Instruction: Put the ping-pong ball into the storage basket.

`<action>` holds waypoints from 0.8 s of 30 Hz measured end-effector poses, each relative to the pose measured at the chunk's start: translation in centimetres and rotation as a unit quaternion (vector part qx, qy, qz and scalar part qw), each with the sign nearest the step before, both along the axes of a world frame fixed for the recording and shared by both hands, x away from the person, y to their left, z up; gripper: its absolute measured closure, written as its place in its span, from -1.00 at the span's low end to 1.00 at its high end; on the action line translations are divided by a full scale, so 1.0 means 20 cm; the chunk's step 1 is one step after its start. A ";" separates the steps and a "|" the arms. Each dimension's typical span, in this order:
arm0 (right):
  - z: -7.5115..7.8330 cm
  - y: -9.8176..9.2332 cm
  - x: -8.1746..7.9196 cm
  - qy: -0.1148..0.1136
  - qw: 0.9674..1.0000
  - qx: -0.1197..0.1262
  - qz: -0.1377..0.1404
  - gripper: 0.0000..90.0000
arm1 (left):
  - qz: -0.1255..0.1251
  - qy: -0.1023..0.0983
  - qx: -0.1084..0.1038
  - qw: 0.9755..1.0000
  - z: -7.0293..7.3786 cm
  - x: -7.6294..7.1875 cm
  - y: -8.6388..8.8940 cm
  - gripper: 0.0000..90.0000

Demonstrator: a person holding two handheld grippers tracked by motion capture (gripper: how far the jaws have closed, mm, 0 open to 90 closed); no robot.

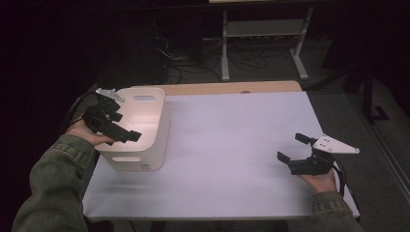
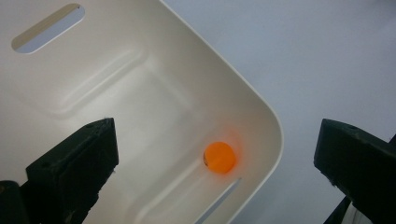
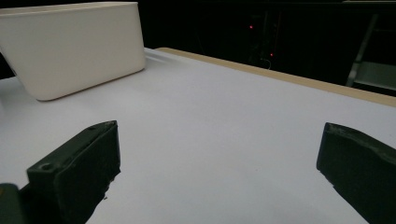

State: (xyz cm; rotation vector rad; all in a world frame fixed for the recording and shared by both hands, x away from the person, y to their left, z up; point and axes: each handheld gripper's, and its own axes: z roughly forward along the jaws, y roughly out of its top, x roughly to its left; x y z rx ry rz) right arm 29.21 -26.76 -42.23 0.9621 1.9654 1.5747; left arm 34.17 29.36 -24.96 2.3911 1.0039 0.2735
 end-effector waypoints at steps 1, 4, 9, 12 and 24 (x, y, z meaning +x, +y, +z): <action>0.00 0.00 0.00 0.000 1.000 0.000 0.000 -1.00 | -0.001 -0.001 -0.001 1.000 0.00 0.00 0.00 -1.00; 0.00 0.00 0.00 0.002 1.000 0.000 0.000 -1.00 | -0.001 -0.003 -0.010 1.000 -0.02 -0.01 0.02 -1.00; 0.00 0.00 0.00 0.002 1.000 0.000 0.000 -1.00 | -0.001 -0.009 -0.021 1.000 -0.04 -0.03 0.03 -1.00; 0.00 0.00 0.00 0.002 1.000 0.000 0.000 -1.00 | -0.006 -0.013 -0.026 1.000 -0.05 -0.04 0.03 -1.00; 0.00 0.00 0.00 0.002 1.000 -0.002 0.001 -1.00 | -0.016 -0.029 -0.044 0.998 -0.09 -0.08 0.01 -1.00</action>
